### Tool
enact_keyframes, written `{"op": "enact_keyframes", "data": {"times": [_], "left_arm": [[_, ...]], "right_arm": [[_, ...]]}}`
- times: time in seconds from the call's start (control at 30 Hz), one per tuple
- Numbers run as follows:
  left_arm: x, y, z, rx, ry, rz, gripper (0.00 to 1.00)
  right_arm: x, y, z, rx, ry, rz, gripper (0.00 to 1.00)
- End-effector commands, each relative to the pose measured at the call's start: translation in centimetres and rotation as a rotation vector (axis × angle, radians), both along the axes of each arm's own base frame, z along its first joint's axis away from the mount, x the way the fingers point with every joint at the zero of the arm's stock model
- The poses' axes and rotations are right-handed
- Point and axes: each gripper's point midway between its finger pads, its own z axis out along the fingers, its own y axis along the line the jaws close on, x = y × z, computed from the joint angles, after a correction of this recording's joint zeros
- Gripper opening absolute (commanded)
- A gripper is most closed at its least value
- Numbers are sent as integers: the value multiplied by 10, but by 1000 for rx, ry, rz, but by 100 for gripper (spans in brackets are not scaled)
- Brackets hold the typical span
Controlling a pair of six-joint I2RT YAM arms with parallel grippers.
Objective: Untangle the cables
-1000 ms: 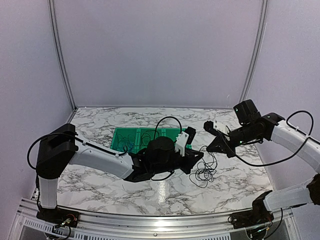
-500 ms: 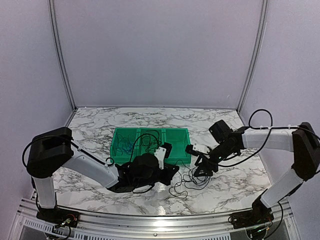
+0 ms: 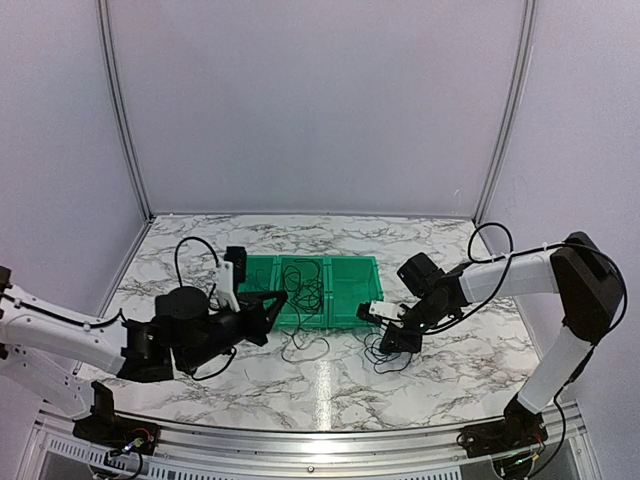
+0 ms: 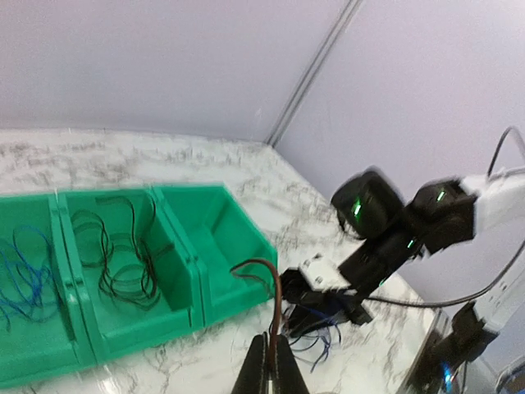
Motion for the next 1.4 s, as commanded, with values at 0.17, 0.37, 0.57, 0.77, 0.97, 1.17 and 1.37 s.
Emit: {"op": "enact_keyframes", "data": {"times": [0.17, 0.37, 0.57, 0.77, 0.97, 1.17, 1.37], "left_arm": [[5, 116, 132, 49, -307, 289, 0], [2, 126, 140, 87, -345, 289, 0], [0, 88, 121, 138, -324, 164, 0], [-5, 33, 101, 177, -296, -2, 0], [-3, -11, 91, 164, -283, -89, 0], [5, -38, 118, 84, -322, -80, 0], [13, -53, 152, 21, -372, -56, 0]], "right_arm": [[25, -63, -11, -96, 38, -190, 0], [21, -73, 13, -99, -2, -160, 22], [11, -51, 98, 73, -81, -60, 59], [14, -24, 178, 260, -168, -2, 66], [18, 18, 213, 407, -173, 55, 66], [9, 57, 225, 521, -146, 149, 66], [9, 71, 221, 561, -155, 168, 64]]}}
